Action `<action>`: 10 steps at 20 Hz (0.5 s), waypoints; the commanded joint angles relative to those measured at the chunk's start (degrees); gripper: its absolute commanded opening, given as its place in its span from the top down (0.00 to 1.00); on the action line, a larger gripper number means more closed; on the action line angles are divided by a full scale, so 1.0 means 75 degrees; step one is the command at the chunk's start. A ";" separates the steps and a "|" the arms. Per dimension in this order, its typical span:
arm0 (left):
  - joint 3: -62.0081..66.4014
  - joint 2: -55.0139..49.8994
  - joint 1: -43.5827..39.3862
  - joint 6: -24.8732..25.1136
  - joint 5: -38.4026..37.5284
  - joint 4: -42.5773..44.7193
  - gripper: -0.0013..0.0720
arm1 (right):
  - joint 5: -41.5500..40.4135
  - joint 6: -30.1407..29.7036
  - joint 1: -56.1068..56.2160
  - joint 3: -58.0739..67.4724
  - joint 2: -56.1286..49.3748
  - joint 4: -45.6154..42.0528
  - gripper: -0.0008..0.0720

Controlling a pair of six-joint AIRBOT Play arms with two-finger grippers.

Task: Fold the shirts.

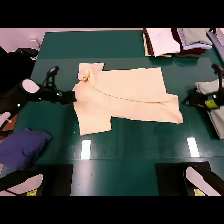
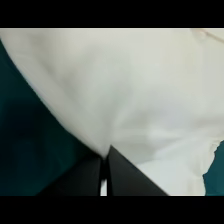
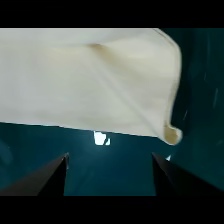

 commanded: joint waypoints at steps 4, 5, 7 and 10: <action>0.0192 0.0595 -0.0012 0.0067 -0.0425 0.0277 0.95 | -0.0589 -0.1326 -0.1498 -0.2145 -0.0157 -0.0102 0.16; 0.0192 0.0595 -0.0012 0.0064 -0.0417 0.0277 0.95 | -0.0714 -0.1387 -0.1440 -0.2279 -0.0326 -0.0082 0.16; 0.0192 0.0595 -0.0012 0.0061 -0.0425 0.0274 0.95 | -0.1035 -0.1387 -0.1128 -0.2299 -0.0799 -0.0064 0.16; 0.0192 0.0595 -0.0012 0.0064 -0.0501 0.0274 0.95 | -0.1364 -0.1419 -0.0557 -0.2037 -0.1501 0.0420 0.17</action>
